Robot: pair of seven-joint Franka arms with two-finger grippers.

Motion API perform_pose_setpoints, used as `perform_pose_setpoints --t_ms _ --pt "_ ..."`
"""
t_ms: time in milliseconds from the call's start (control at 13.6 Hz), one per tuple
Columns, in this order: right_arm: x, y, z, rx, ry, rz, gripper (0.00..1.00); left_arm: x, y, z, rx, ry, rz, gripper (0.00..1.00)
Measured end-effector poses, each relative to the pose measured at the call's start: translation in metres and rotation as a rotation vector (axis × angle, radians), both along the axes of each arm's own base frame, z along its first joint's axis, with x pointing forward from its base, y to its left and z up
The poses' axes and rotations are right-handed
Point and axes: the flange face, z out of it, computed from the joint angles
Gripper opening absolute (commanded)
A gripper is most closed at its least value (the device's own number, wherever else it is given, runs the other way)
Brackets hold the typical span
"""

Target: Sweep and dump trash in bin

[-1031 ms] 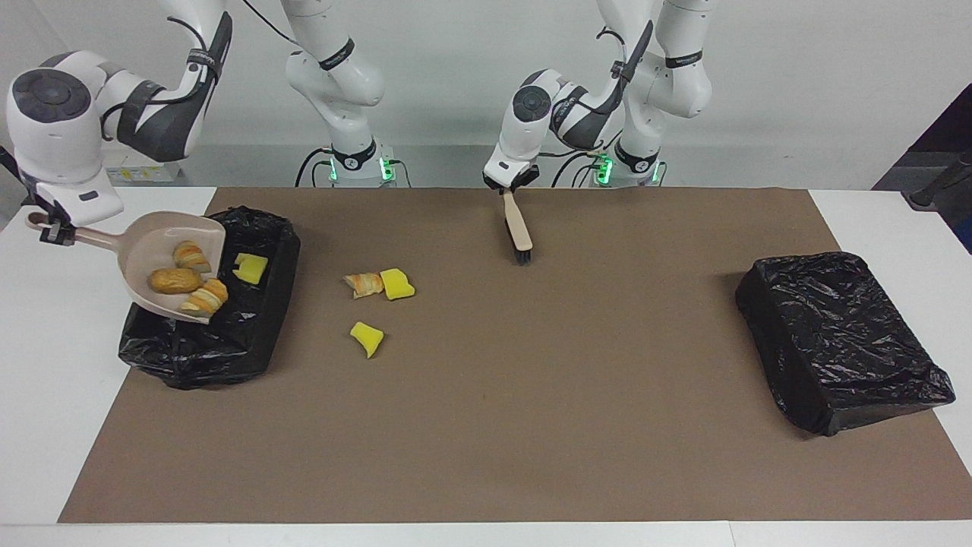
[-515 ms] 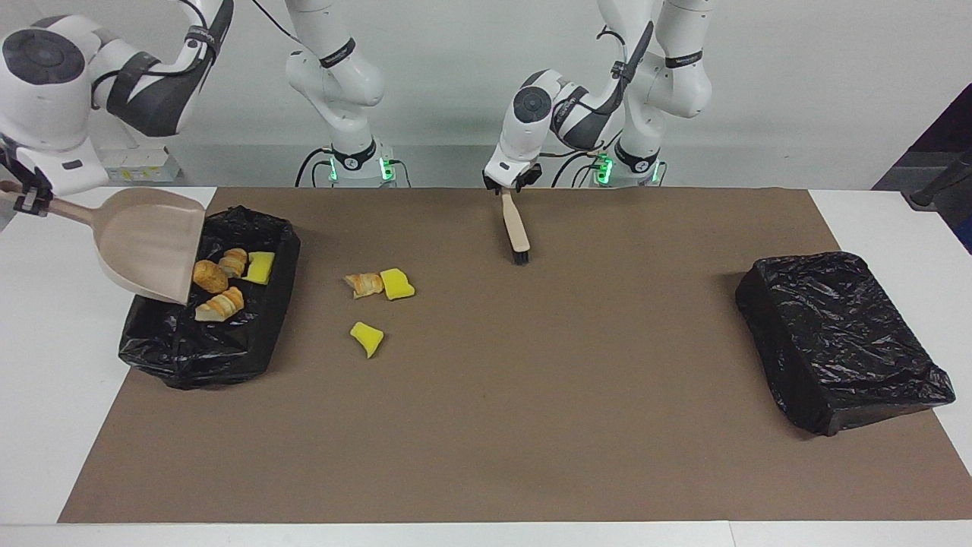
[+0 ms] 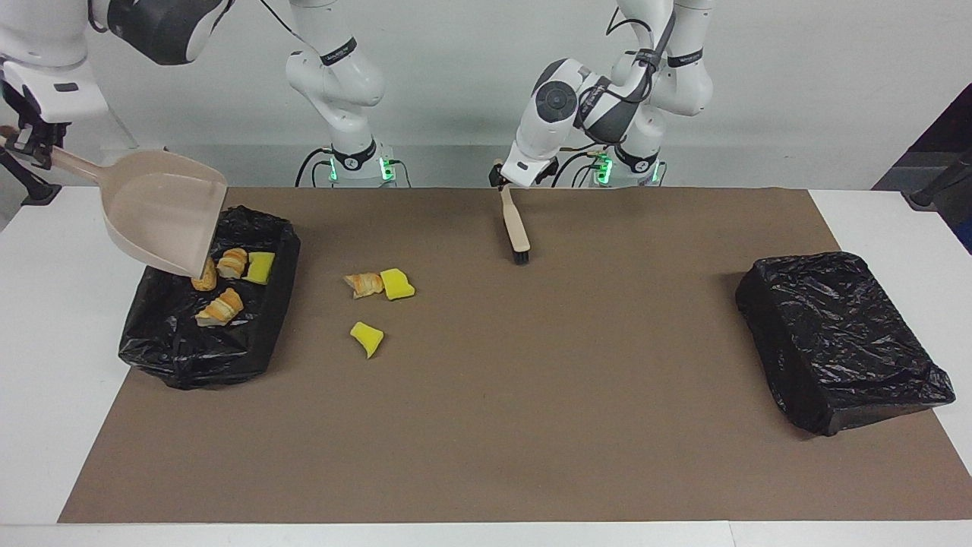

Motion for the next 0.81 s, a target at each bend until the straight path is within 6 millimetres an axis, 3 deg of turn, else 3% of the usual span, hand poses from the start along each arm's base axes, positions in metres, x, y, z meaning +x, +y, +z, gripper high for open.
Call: perform_pose_setpoints --t_ms 147,368,515,810 --pt "0.004 0.033 0.0 0.069 -0.098 -0.128 0.0 0.036 0.032 0.023 0.002 -0.031 0.064 1.0" --pt "0.019 0.129 -0.014 0.163 -0.224 -0.331 0.0 0.085 0.08 0.056 0.029 -0.109 0.11 1.0" --pt "0.023 0.189 -0.029 0.245 -0.287 -0.505 0.0 0.11 0.111 0.07 0.026 -0.149 0.063 1.0" --pt "0.041 0.281 -0.075 0.355 -0.35 -0.846 0.0 0.151 0.186 0.094 -0.009 -0.208 -0.102 1.0"
